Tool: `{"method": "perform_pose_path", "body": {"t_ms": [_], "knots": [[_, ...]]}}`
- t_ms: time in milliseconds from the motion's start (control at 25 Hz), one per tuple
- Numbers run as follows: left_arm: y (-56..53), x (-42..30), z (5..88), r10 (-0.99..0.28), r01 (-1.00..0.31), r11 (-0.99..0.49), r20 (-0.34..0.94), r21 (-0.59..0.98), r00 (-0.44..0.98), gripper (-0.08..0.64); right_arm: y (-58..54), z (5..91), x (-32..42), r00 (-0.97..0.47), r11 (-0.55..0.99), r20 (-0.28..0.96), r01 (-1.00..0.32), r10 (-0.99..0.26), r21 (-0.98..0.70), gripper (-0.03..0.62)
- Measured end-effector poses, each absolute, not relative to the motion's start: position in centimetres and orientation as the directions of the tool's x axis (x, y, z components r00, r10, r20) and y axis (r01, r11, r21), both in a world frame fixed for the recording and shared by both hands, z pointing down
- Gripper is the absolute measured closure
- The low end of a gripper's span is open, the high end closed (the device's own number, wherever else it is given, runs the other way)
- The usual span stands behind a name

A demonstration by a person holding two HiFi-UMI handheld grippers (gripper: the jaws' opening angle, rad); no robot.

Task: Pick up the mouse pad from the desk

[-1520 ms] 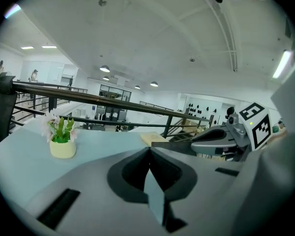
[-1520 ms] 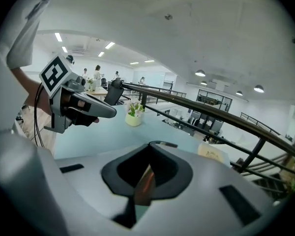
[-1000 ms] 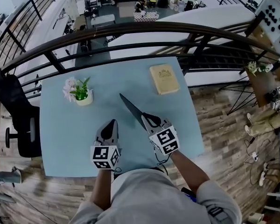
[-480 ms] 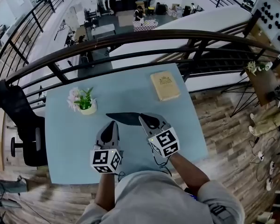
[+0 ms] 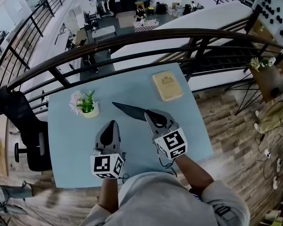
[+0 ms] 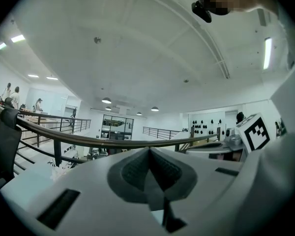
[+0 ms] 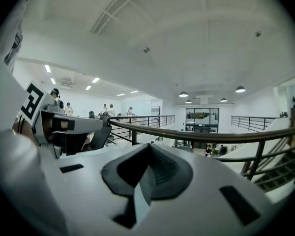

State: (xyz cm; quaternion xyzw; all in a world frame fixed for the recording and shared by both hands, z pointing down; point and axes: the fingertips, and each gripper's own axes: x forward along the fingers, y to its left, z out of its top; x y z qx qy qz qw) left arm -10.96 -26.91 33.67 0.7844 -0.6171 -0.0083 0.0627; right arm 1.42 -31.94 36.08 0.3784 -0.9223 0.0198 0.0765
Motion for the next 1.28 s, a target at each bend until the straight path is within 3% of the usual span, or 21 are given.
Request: {"method": "perform_pose_path", "body": {"t_ms": [1280], "knots": [[-25.6, -8.9, 34.1, -0.956, -0.955, -0.279, 0.061, 0.101, 0.286, 0.548, -30.3, 34.7, 2.6, -0.694, 0.702, 0.121, -0.711, -0.710, 0.042, 0.577]]}}
